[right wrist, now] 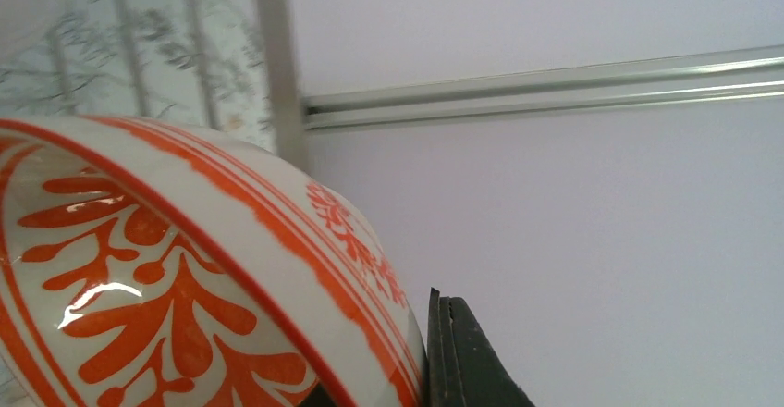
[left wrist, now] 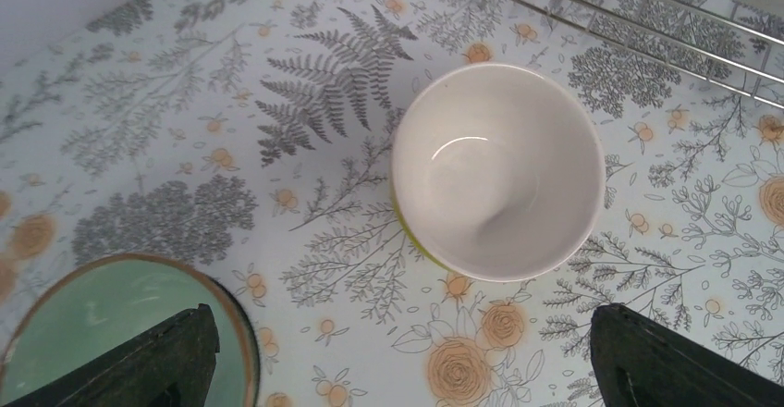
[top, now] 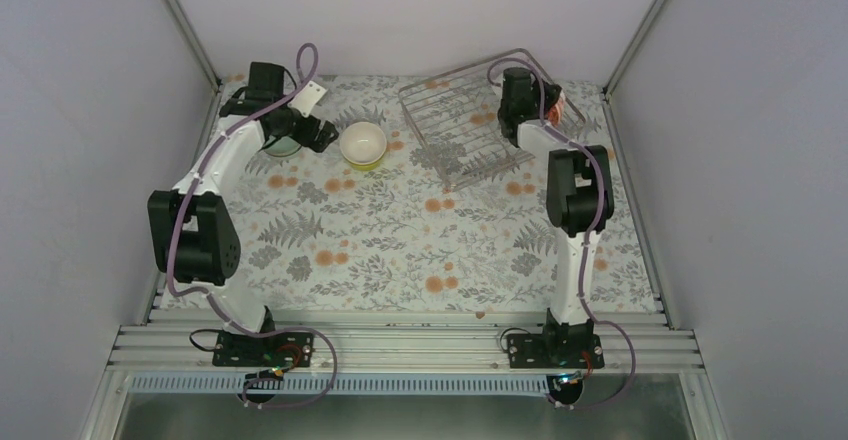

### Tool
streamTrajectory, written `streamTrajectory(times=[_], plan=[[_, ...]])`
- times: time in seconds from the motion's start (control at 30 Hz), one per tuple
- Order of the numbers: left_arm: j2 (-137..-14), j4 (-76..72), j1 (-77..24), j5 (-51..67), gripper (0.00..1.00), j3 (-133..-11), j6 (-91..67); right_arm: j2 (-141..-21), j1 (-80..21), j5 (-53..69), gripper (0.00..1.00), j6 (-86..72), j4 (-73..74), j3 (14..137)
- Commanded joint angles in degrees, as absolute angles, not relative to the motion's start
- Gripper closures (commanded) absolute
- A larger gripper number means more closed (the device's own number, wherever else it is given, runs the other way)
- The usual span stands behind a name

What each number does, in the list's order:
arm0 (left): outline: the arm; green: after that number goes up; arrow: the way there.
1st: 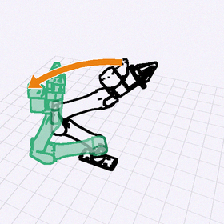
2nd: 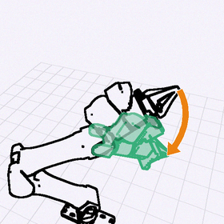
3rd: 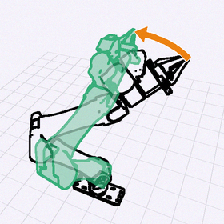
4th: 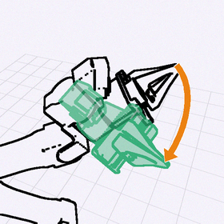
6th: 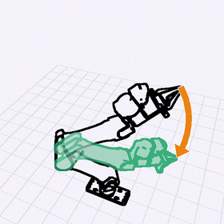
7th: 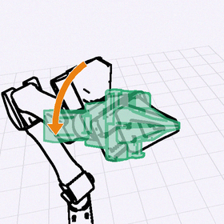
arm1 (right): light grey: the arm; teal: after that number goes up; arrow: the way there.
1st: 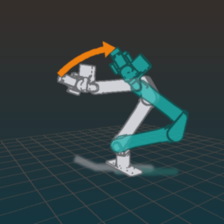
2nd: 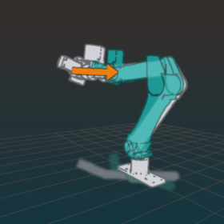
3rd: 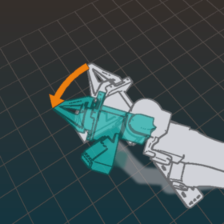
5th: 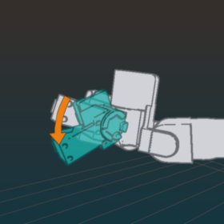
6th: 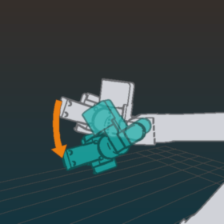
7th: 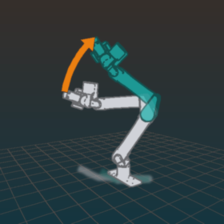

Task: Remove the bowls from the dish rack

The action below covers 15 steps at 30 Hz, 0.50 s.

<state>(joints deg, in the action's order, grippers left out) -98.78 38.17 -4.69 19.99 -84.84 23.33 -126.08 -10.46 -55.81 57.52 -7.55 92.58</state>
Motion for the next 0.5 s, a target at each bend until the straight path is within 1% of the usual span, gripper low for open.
streamTrajectory(times=[0.0, 0.07, 0.13, 0.3, 0.37, 0.4, 0.47], plan=[[-95.2, 37.1, -2.6, 19.8, 0.00, -86.9, 23.8, -119.8, -11.2, -59.6, 0.97, 67.2, -23.5, 93.2], [-94.0, 36.9, -1.3, 19.9, 0.00, -87.2, 24.1, -118.8, -11.7, -60.1, 0.97, 71.8, -28.0, 93.2], [-92.7, 36.9, 0.6, 20.0, 0.00, -87.0, 24.5, -117.5, -12.4, -60.1, 0.97, 72.9, -29.2, 93.9], [-89.8, 37.9, 5.3, 21.4, 0.00, -86.7, 26.0, -113.5, -15.9, -60.2, 0.97, 70.9, -23.9, 97.2], [-88.8, 38.5, 7.1, 22.5, 0.00, -86.4, 26.3, -112.5, -18.1, -59.5, 0.97, 66.3, -17.2, 100.5], [-88.4, 38.7, 7.9, 22.8, 0.00, -86.1, 26.4, -112.3, -19.3, -57.8, 0.97, 61.0, -7.0, 104.1], [-87.4, 38.9, 9.5, 23.7, 0.00, -85.3, 26.5, -113.3, -21.7, -54.0, 0.97, 51.8, 6.6, 111.6]])
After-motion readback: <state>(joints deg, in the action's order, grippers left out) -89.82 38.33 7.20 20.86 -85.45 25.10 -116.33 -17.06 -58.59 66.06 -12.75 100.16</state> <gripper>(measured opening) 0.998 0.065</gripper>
